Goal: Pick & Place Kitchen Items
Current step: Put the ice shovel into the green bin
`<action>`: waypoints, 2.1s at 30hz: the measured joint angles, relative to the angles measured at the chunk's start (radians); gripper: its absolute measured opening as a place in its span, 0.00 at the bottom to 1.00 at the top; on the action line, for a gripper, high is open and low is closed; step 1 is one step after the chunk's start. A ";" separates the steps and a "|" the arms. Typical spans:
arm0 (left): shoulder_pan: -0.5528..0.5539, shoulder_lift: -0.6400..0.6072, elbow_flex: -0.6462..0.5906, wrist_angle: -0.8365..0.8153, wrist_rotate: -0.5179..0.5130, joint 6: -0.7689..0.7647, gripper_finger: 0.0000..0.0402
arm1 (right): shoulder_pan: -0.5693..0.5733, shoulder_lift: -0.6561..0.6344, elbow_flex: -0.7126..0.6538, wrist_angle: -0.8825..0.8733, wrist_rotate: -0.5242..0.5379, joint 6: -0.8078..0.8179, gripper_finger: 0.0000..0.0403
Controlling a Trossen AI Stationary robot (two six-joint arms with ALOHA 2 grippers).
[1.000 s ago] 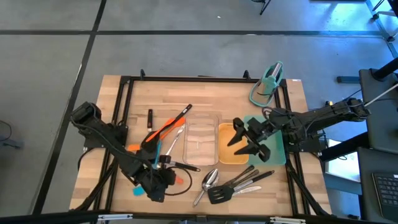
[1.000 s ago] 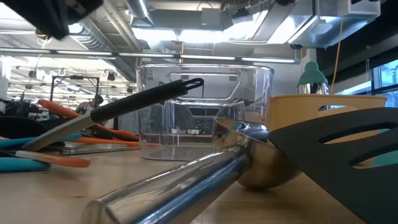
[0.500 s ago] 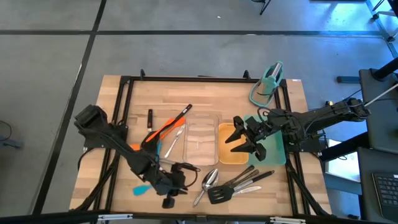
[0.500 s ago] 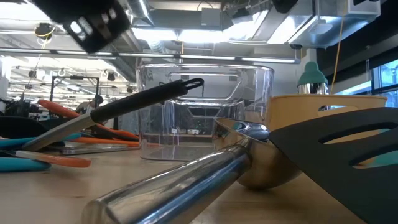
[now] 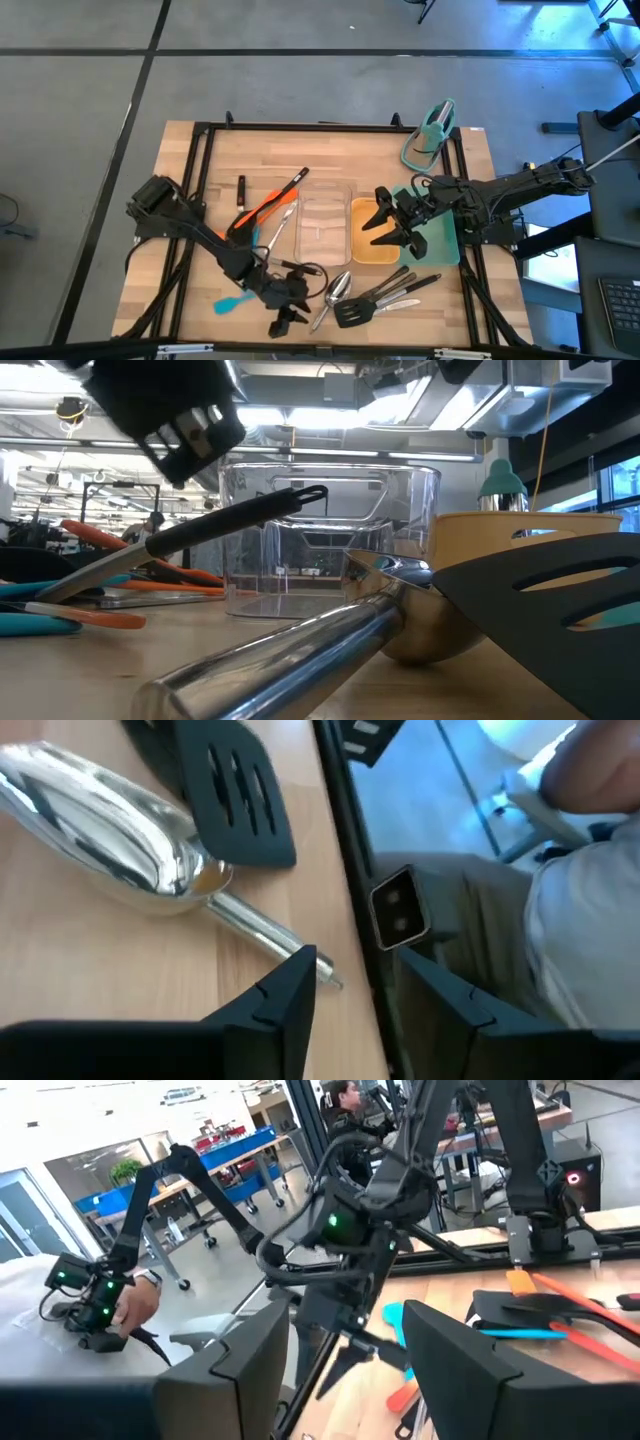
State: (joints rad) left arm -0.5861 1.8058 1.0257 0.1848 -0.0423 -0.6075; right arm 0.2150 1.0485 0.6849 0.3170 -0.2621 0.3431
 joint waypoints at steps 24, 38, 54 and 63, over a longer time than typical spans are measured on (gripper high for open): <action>-0.129 0.206 0.427 -0.443 -0.567 -0.276 0.28 | 0.080 0.000 0.000 -0.086 0.013 0.109 0.50; -0.069 0.477 0.832 -0.956 -0.368 -0.500 0.46 | 0.174 -0.001 0.000 -0.136 0.124 0.128 0.50; -0.053 0.542 0.837 -0.996 -0.359 -0.452 0.49 | 0.174 -0.001 0.000 -0.158 0.123 0.131 0.50; -0.040 0.577 0.841 -1.005 -0.314 -0.435 0.45 | 0.207 -0.001 0.000 -0.172 0.120 0.147 0.50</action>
State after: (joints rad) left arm -0.6258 2.3829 1.8671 -0.8198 -0.3567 -1.0428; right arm 0.4224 1.0473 0.6849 0.1449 -0.1416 0.4900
